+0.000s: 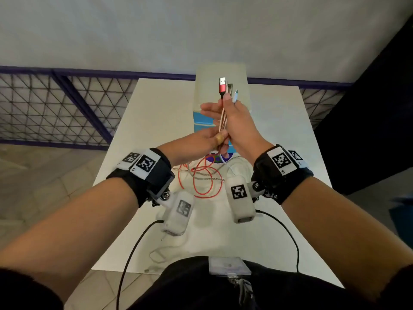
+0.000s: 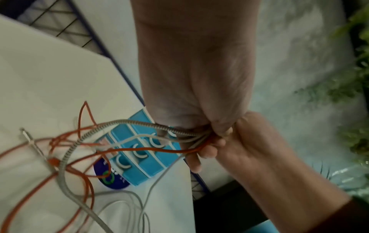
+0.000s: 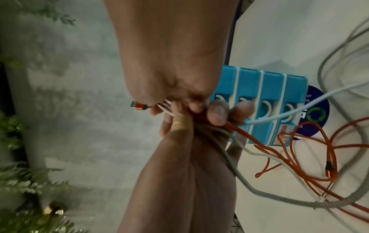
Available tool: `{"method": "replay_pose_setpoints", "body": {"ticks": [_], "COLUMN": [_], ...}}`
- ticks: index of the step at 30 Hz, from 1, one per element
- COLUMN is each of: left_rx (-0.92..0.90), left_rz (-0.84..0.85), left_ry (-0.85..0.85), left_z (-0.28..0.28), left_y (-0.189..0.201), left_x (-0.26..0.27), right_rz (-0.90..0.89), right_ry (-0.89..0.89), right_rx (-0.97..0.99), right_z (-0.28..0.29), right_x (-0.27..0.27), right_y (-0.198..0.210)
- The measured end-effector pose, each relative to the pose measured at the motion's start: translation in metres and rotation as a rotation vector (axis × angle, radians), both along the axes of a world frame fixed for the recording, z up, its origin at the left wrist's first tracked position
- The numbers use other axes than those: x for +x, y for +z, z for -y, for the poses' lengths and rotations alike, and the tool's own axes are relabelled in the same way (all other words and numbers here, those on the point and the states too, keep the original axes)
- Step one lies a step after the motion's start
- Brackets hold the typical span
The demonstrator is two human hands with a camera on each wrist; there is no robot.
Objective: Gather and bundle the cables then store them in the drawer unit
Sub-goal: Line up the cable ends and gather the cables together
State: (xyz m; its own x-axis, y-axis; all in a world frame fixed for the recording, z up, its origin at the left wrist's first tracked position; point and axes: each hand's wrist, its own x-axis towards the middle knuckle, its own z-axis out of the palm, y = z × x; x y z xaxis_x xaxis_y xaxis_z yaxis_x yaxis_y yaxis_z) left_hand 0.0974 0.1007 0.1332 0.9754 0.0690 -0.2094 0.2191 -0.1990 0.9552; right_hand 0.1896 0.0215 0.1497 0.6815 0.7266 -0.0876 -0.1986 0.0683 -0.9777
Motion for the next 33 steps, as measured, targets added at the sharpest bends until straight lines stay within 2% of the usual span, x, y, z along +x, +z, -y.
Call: {"method": "replay_pose_setpoints", "body": {"ticks": [4,6,8,10,12,13,16,19,23,27,30,33], "left_rx": [0.353,0.423,0.398,0.479,0.64,0.731,0.91,1.085,1.184,1.259,1.144,0.987], "left_rz": [-0.067,-0.102,-0.087,-0.098,-0.254,-0.384,-0.712,-0.83,-0.836,-0.723,-0.639,-0.403], "left_ry": [-0.06,-0.062,0.035,0.17,0.211,0.129,-0.296,-0.443,-0.452,-0.386,-0.279,-0.157], "left_z": [-0.009,-0.018,-0.028,-0.035,-0.034,-0.029,-0.003,0.015,0.014,0.006,-0.006,-0.019], "left_y": [-0.013,-0.031,-0.051,-0.07,-0.081,-0.082,-0.085,-0.102,-0.116,-0.114,-0.107,-0.088], "left_x": [-0.008,-0.018,-0.033,-0.05,-0.069,-0.079,-0.099,-0.105,-0.103,-0.097,-0.088,-0.07], "right_rz": [-0.029,-0.017,0.023,0.079,0.108,0.104,0.078,0.061,0.042,0.057,0.09,0.151], "right_ry": [-0.049,-0.077,-0.081,-0.079,-0.07,-0.06,-0.018,0.016,0.035,0.06,0.112,0.188], "right_rx": [0.086,0.093,0.064,0.002,-0.064,-0.092,-0.168,-0.205,-0.221,-0.222,-0.277,-0.33], "right_z": [-0.006,-0.006,-0.004,0.0,0.006,0.008,0.015,0.02,0.022,0.023,0.026,0.032], "right_x": [-0.003,0.002,0.009,0.014,0.014,0.012,0.005,0.001,-0.003,-0.005,-0.003,-0.005], "right_y": [0.009,0.015,0.022,0.023,0.016,0.011,-0.003,-0.012,-0.014,-0.014,-0.019,-0.024]}}
